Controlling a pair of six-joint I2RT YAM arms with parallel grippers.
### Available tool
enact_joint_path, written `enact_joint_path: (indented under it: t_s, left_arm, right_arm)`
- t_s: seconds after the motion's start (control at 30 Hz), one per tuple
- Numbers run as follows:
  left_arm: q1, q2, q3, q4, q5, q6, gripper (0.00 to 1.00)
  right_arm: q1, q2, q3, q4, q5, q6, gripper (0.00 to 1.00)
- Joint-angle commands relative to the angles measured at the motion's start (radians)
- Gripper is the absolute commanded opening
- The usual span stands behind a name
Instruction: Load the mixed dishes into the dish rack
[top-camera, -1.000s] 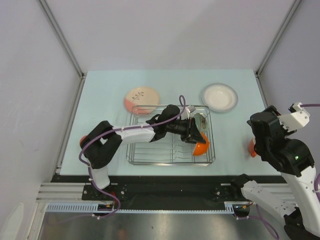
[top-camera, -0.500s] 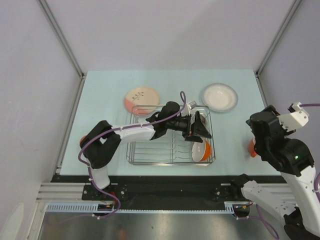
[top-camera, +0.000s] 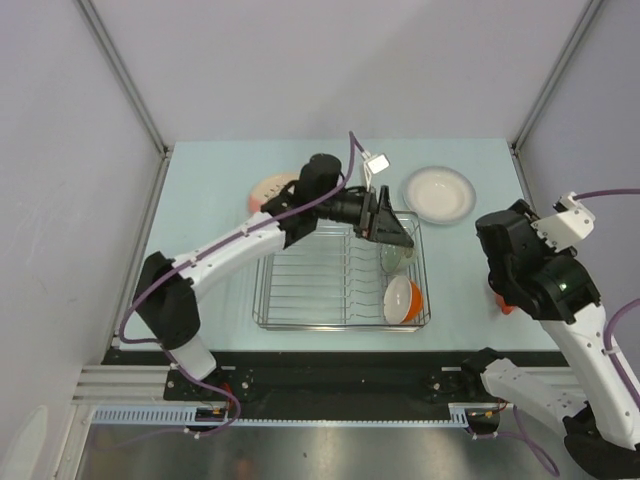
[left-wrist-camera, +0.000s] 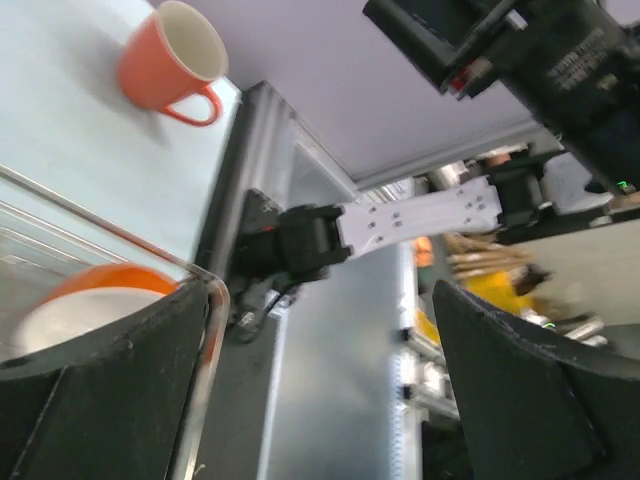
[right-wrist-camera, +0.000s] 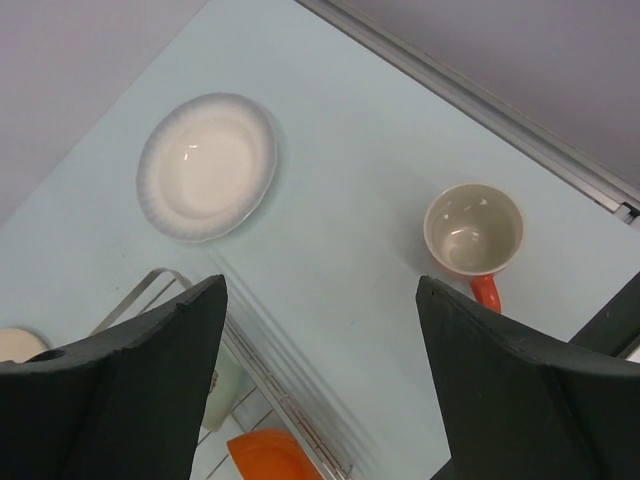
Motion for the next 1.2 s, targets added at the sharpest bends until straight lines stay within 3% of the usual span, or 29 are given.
enact_joint_path:
  t_s: [0.0,0.1,0.27,0.33,0.43,0.57,0.7,0.9,1.17]
  left_arm:
    - [0.090,-0.074,0.241,-0.452,-0.022,0.408,1.00]
    - [0.148,-0.047,0.445,-0.797,-0.134,0.779,1.00]
    - [0.223,0.029,0.741,-1.168,-0.439,1.052,1.00]
    - [0.245,0.041,0.791,-1.195,-0.504,1.053,1.00]
    - [0.347,-0.011,0.715,-1.129,-0.443,1.002,1.00]
    - [0.473,-0.037,0.642,-1.083,-0.380,0.977,1.00]
    - [0.525,-0.019,0.610,-1.095,-0.375,0.981,1.00]
    - [0.541,-0.079,0.486,-1.028,-0.388,1.003,1.00]
    - [0.559,-0.105,0.458,-1.005,-0.368,1.000,1.00]
  right_arm:
    - [-0.011,0.034,-0.060,0.025,0.067,0.077,0.84]
    - [-0.061,0.065,-0.108,0.088,0.024,0.074,0.88]
    - [-0.276,0.094,-0.228,0.410,-0.290,-0.134,0.89]
    - [-0.411,0.125,-0.278,0.561,-0.465,-0.176,0.89]
    - [-0.555,0.186,-0.305,0.731,-0.671,-0.195,0.86]
    - [-0.643,0.406,-0.306,0.913,-0.902,-0.182,0.84]
    - [-0.680,0.613,-0.296,1.085,-1.155,-0.127,0.81]
    - [-0.678,0.741,-0.275,1.092,-1.133,-0.141,0.81]
    - [-0.680,0.812,-0.274,1.113,-1.074,-0.146,0.80]
